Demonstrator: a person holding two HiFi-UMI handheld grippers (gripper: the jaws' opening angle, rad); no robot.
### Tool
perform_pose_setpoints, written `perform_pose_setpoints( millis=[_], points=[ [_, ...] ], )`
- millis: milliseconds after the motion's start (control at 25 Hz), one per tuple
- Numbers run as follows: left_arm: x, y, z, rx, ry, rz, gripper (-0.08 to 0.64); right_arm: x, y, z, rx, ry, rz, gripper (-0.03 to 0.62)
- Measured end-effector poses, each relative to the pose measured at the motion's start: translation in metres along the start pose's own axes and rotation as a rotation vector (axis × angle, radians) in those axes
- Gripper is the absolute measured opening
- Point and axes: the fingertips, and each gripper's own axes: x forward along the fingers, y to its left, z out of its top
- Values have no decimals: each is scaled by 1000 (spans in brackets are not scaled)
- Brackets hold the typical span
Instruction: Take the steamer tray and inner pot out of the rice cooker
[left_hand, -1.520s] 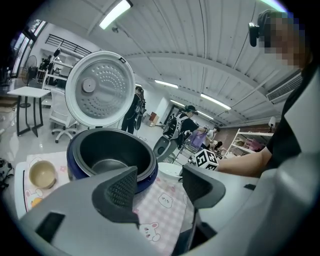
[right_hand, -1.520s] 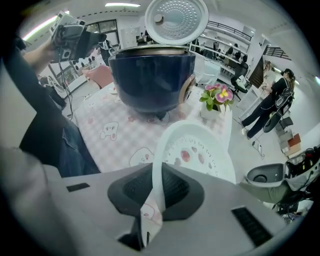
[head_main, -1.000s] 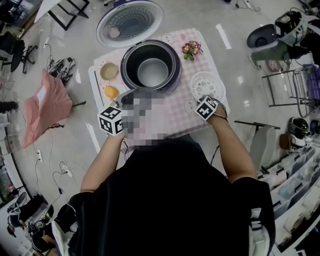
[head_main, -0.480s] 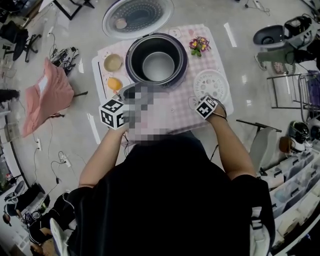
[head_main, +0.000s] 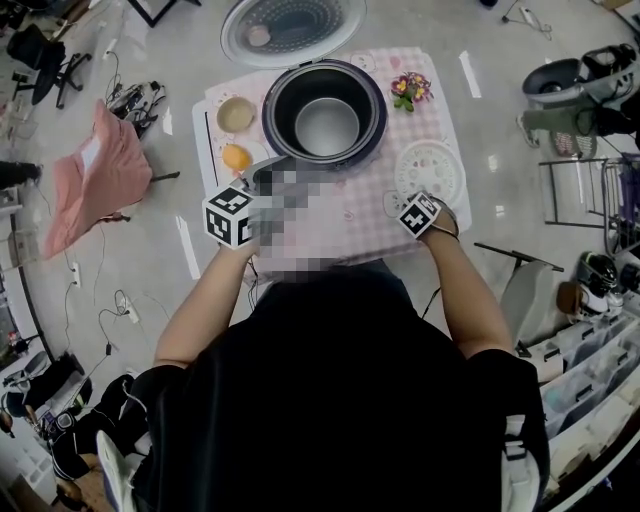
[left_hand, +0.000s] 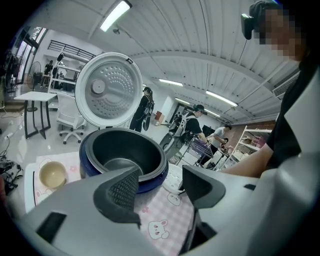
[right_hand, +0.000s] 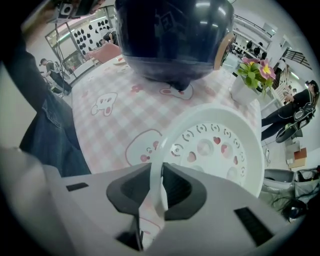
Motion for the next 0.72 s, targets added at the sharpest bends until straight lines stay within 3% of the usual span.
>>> perform_pose_setpoints(
  millis=[240,560,720],
  points=[
    [-4,0,1,2,-9,6,290,-6,6,-3,0,-9,49,124],
    [-14,1,8,5,-40,7,290,-49,3,16,20,-85,66,149],
    [-21,1,13,13,-52,7,290,-92,-16,42,37,-188,-10,150]
  ],
)
